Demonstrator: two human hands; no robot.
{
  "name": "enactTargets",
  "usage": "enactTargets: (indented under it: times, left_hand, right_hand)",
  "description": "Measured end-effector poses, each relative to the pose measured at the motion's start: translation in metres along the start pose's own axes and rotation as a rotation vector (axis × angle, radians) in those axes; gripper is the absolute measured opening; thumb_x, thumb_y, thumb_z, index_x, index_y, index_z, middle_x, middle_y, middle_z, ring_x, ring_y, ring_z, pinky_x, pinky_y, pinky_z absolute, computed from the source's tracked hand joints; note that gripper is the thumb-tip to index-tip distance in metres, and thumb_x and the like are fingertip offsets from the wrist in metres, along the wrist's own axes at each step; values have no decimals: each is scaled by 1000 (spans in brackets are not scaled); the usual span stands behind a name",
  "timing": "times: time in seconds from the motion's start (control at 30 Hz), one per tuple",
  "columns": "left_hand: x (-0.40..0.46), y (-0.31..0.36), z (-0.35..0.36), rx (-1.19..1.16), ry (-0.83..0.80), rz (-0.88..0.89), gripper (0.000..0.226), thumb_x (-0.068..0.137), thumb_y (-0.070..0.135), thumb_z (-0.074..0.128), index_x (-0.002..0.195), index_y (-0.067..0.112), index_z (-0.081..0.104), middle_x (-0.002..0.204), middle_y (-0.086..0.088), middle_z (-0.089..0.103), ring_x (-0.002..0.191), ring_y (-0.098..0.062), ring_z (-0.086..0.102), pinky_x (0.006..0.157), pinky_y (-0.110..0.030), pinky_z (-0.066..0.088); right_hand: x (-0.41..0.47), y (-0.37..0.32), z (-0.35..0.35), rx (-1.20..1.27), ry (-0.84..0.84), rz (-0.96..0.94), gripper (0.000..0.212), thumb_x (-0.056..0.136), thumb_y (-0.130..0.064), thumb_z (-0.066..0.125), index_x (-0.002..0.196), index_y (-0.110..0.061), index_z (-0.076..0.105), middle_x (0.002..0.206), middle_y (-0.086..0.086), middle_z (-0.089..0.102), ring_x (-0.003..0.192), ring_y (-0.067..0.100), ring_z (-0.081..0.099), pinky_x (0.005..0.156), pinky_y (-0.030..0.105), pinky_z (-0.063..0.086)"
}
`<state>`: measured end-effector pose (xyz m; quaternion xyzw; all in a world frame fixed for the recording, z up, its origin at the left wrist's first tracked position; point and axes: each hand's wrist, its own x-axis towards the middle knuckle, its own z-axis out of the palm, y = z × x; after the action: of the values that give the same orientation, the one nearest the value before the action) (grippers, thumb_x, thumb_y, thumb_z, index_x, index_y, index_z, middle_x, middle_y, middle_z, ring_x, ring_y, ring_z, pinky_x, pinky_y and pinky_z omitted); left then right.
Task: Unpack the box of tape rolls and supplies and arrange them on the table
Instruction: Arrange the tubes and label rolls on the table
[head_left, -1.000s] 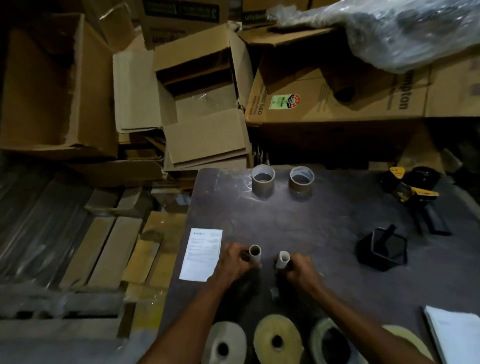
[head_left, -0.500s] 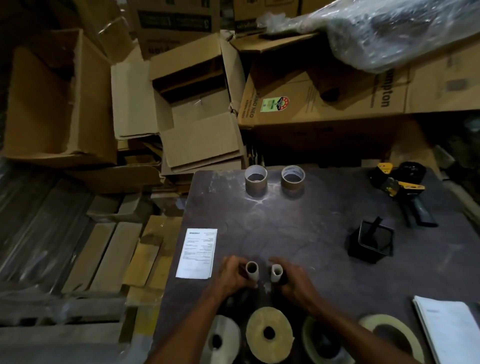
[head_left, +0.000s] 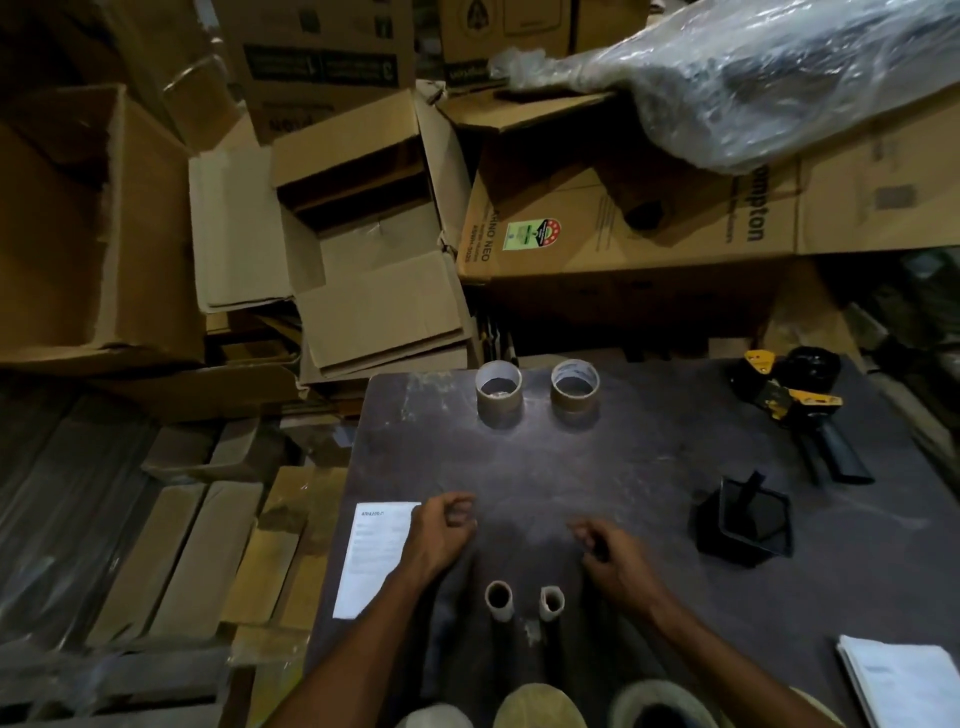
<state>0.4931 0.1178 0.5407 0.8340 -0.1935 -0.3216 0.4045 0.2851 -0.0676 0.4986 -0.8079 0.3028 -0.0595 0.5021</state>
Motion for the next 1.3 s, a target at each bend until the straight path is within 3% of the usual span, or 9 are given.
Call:
enactTargets:
  times: [0.13, 0.2, 0.27, 0.43, 0.57, 0.67, 0.9, 1.07, 1.3]
  left_hand:
    - [48, 23, -9, 49, -31, 51, 55, 82, 40, 70, 133, 30, 52, 133, 6, 56, 120, -11, 54, 107, -40, 45]
    - [73, 44, -11, 101, -19, 119, 61, 85, 41, 68, 140, 32, 44, 139, 7, 46, 127, -12, 44, 109, -39, 39]
    - [100, 69, -14, 191, 29, 197, 63, 86, 34, 69, 143, 27, 43, 142, 0, 45, 131, -18, 42, 110, -40, 38]
    - [162, 111, -7, 471, 8, 265, 71, 86, 44, 63, 147, 24, 36, 155, -7, 31, 143, -30, 29, 116, -48, 31]
    - [192, 126, 8, 710, -32, 290, 77, 90, 49, 56, 155, 28, 20, 164, -5, 8, 151, -30, 4, 121, -49, 18]
    - [209, 122, 17, 792, -25, 272, 77, 90, 52, 53, 155, 31, 17, 165, -4, 4, 151, -31, -2, 121, -50, 14]
    - [213, 114, 18, 619, -69, 208, 76, 83, 46, 70, 149, 23, 38, 150, -6, 39, 136, -28, 39, 112, -40, 37]
    - [188, 99, 14, 467, -82, 162, 80, 72, 45, 82, 142, 27, 47, 144, -1, 48, 132, -23, 46, 107, -36, 41]
    - [124, 74, 21, 413, -94, 154, 82, 67, 40, 87, 139, 24, 51, 140, -1, 54, 127, -19, 51, 106, -36, 45]
  right_hand:
    - [55, -28, -21, 0, 163, 42, 37, 82, -10, 66, 112, -30, 60, 103, -7, 64, 89, 7, 64, 76, 18, 54]
    - [89, -44, -35, -98, 241, -17, 35, 82, -17, 66, 114, -29, 58, 105, -10, 57, 97, 2, 56, 79, 9, 43]
    - [124, -56, -47, -203, 274, -32, 36, 83, -23, 66, 117, -27, 56, 113, -4, 55, 109, 12, 51, 90, 17, 37]
    - [194, -71, -63, -405, 154, 104, 65, 84, -38, 65, 142, -29, 37, 152, 7, 29, 138, 33, 24, 111, 48, 33]
    - [228, -71, -65, -488, 2, 164, 80, 88, -43, 60, 154, -32, 16, 162, 7, 3, 147, 37, 2, 118, 53, 19]
    - [239, -67, -62, -531, -39, 164, 81, 90, -42, 60, 155, -31, 13, 163, 9, 1, 149, 36, 1, 120, 51, 17]
    - [242, -60, -63, -494, 51, 92, 80, 78, -39, 72, 148, -26, 36, 155, 12, 30, 141, 31, 31, 116, 39, 29]
    - [217, -71, -59, -461, 36, 63, 75, 75, -33, 77, 142, -23, 46, 144, 8, 42, 131, 27, 44, 109, 32, 35]
    - [142, -64, -28, -400, -79, 0, 78, 73, -30, 79, 142, -25, 45, 147, 4, 39, 131, 22, 45, 110, 32, 39]
